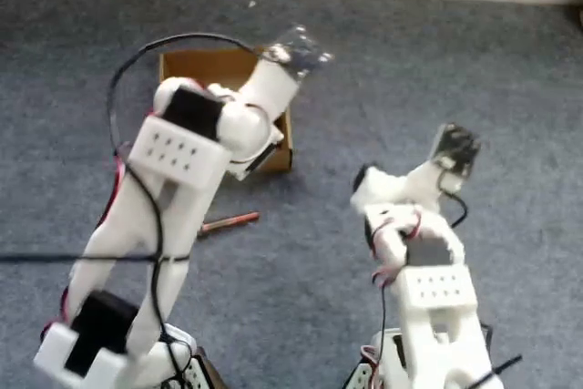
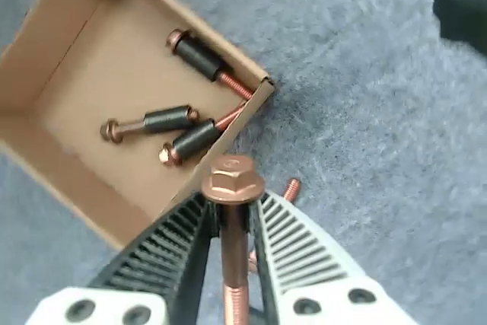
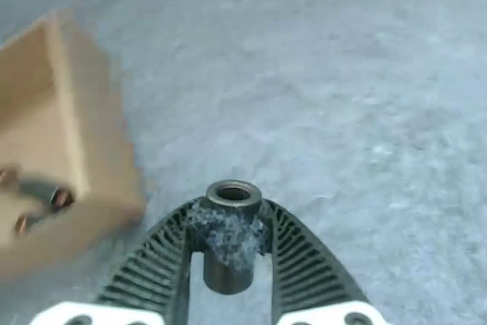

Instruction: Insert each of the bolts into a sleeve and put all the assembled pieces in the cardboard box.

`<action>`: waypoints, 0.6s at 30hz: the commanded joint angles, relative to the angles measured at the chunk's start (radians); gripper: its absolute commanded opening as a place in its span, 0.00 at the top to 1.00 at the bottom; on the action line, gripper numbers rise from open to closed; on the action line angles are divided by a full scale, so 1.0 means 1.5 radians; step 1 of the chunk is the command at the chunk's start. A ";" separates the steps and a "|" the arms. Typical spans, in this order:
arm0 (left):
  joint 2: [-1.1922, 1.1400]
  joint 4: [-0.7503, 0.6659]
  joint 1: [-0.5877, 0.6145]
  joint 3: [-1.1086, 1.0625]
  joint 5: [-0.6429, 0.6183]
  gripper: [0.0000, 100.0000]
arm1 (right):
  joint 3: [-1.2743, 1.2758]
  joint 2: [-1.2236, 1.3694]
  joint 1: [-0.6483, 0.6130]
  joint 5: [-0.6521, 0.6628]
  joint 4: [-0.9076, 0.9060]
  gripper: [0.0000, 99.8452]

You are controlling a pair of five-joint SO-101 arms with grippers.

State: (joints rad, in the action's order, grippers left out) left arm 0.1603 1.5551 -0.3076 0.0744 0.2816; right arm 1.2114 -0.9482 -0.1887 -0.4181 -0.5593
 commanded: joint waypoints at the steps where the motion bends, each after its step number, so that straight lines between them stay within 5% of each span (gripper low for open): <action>1: 0.144 -0.076 0.018 -0.080 -0.097 0.99 | 0.034 -0.125 -0.086 0.072 -0.002 1.00; 10: 0.409 -0.273 0.021 -0.338 -0.213 0.99 | 0.118 -0.285 -0.254 0.163 0.011 1.00; 18: 0.544 -0.314 0.015 -0.424 -0.330 0.99 | 0.199 -0.296 -0.329 0.221 0.150 1.00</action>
State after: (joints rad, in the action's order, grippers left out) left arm 0.8846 1.1162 -0.2862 -0.5485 -0.1404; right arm 1.4983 -1.3717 -0.6444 -0.1281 -0.4258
